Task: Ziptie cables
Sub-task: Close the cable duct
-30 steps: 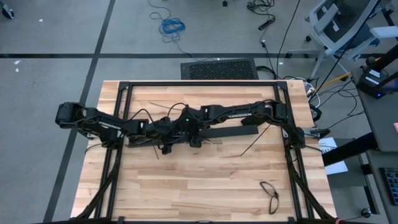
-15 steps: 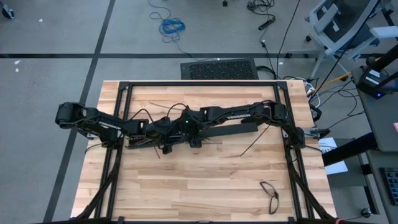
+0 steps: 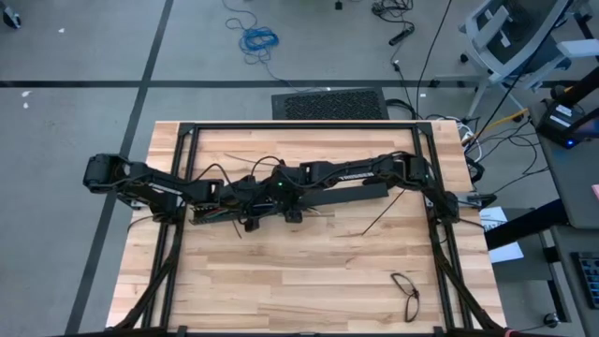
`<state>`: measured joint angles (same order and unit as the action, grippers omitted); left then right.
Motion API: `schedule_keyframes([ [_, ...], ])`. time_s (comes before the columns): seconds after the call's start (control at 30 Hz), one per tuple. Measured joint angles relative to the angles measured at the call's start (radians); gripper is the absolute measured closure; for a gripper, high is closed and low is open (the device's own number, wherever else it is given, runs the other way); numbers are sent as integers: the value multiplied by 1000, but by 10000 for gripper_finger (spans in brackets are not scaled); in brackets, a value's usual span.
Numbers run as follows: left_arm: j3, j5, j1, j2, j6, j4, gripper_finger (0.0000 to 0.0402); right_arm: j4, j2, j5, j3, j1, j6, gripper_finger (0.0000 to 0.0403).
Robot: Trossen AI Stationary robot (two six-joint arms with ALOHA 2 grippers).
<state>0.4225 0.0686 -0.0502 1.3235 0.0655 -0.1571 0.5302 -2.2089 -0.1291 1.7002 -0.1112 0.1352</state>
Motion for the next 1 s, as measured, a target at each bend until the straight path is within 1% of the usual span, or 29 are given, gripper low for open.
schedule_keyframes([
  [0.17, 0, 0, 0, 0, -1, 0, 171, -15, -2, -1, 0, -1, -19, 125],
  [0.5, 1, 1, 0, 4, -3, 4, 171, -18, 3, -10, 29, -4, -19, 126],
  [0.6, 2, 3, 0, 16, -3, -4, 171, -3, 3, -33, 40, -11, -19, 126],
  [1.0, 3, 3, 0, 19, 0, -14, 171, 38, 3, -33, 35, -12, 15, 126],
])
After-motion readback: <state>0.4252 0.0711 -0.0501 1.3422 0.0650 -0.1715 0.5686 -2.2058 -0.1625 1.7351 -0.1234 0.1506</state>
